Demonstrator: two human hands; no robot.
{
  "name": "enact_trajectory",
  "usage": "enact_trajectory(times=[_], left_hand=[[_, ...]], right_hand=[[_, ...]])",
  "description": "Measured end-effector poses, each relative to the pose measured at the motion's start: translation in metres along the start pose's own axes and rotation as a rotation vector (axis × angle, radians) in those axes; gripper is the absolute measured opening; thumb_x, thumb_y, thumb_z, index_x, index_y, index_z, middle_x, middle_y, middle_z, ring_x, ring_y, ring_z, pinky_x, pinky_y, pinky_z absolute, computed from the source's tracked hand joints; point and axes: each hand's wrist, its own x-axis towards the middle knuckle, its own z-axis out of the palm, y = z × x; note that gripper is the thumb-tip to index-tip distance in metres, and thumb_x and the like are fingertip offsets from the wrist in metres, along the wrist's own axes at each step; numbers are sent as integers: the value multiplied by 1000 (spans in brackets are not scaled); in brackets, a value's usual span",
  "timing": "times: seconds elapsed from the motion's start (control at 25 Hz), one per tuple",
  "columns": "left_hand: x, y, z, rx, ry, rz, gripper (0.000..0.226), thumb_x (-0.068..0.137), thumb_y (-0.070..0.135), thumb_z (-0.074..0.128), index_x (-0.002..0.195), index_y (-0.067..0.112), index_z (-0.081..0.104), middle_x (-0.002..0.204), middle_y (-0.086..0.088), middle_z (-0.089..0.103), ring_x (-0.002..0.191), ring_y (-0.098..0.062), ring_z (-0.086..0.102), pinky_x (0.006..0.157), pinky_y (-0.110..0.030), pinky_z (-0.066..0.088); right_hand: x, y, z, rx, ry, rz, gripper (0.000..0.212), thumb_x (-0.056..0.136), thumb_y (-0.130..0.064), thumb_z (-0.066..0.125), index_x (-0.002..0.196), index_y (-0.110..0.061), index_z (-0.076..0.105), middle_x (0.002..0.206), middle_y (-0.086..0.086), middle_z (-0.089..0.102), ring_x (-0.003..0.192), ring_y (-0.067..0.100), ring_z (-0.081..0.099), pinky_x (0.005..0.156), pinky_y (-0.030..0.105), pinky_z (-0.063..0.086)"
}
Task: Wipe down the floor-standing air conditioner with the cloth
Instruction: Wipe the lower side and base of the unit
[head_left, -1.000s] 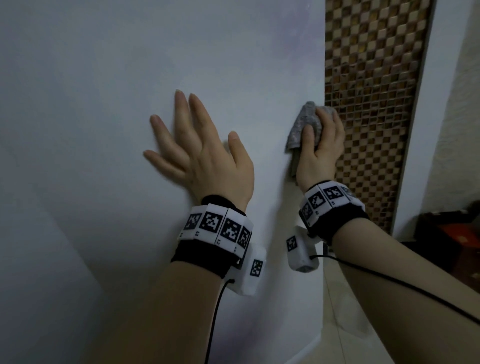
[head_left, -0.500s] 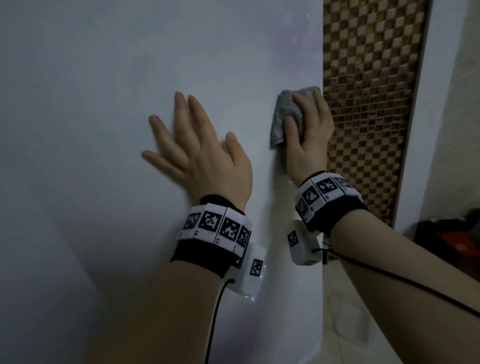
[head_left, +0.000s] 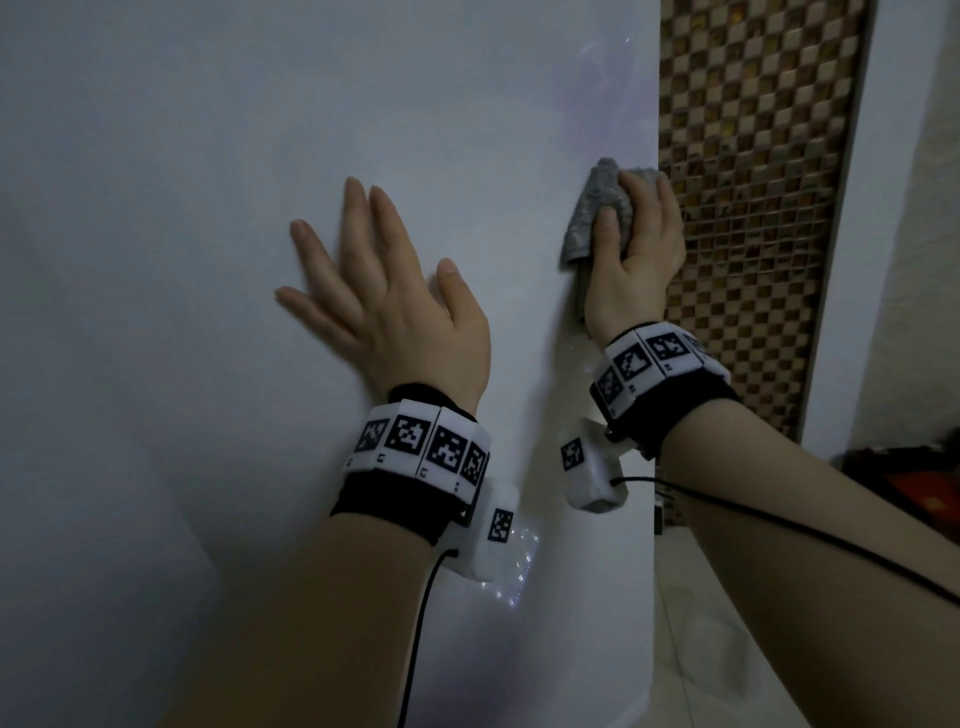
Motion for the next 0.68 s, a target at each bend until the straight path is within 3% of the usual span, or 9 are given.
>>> enact_trajectory(times=[0.16,0.36,0.48,0.68], left_hand=[[7,-6,-5,-3,27,-9,66,85,33,48,147,16,33,156,1,24,145,-35,8,114,-57,-3],[7,-17,-9,-2,33,-20,65,85,33,49,147,18,33,156,1,24,145,-34,7,114,-57,-4],[12,-23,-13,11,50,-34,65,85,33,49,146,19,34,156,2,24,145,-34,8,113,-57,-4],[12,-36,-20,5,42,-38,65,85,33,48,147,21,32,157,3,22,146,-33,6,114,-58,-4]], right_hand=[[-20,-8,10,-35,-126,-210,36,96,-22,48,132,-19,48,152,10,25,140,29,19,116,35,9],[-22,-22,14,35,-58,-105,36,96,-21,49,132,-18,50,151,11,26,140,29,20,116,36,11],[-34,-26,21,12,-167,-241,35,95,-21,51,131,-19,50,152,9,25,141,31,16,117,34,7],[-32,-39,23,54,-35,-51,36,96,-22,49,132,-19,49,151,10,26,140,29,19,116,41,12]])
